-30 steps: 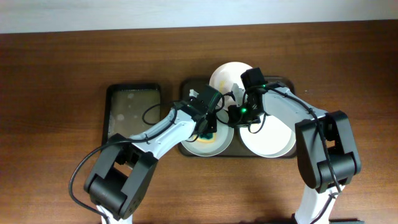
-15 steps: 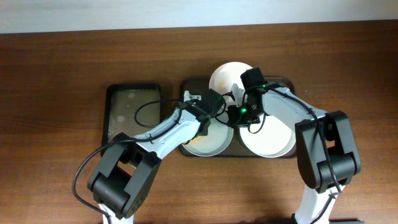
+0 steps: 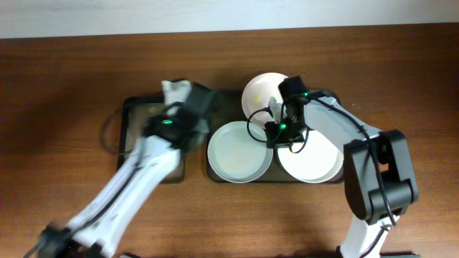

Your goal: Clean dirty plates on tray and stack at the side

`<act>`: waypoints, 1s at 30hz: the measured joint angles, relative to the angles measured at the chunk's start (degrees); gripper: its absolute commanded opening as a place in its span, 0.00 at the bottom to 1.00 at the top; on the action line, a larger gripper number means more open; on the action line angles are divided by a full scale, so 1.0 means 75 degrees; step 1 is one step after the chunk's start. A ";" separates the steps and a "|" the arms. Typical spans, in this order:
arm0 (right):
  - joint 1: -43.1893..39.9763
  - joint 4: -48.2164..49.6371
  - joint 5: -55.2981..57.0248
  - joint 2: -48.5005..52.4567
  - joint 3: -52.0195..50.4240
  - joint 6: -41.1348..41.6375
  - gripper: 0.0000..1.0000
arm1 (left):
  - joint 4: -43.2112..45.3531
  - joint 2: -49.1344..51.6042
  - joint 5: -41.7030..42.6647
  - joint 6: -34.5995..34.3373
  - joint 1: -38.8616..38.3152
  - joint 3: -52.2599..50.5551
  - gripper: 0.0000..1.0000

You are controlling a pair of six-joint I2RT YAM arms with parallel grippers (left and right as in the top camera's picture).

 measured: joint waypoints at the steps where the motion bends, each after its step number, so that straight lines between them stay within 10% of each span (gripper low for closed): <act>1: 0.0003 -0.0128 0.0050 -0.0131 0.0117 -0.0009 0.04 | -0.0035 -0.0268 0.0157 -0.0003 0.0254 0.0000 0.00; 11: 0.1428 -0.1597 0.3290 -0.1282 0.2186 -0.0087 0.04 | -0.0903 -0.0766 0.2005 -0.0003 0.2226 -0.0003 0.00; 30: 0.4334 -0.2046 1.0818 -0.1288 0.2719 -0.1786 0.04 | -0.1233 -0.0766 0.2308 0.0146 0.2349 -0.0006 0.00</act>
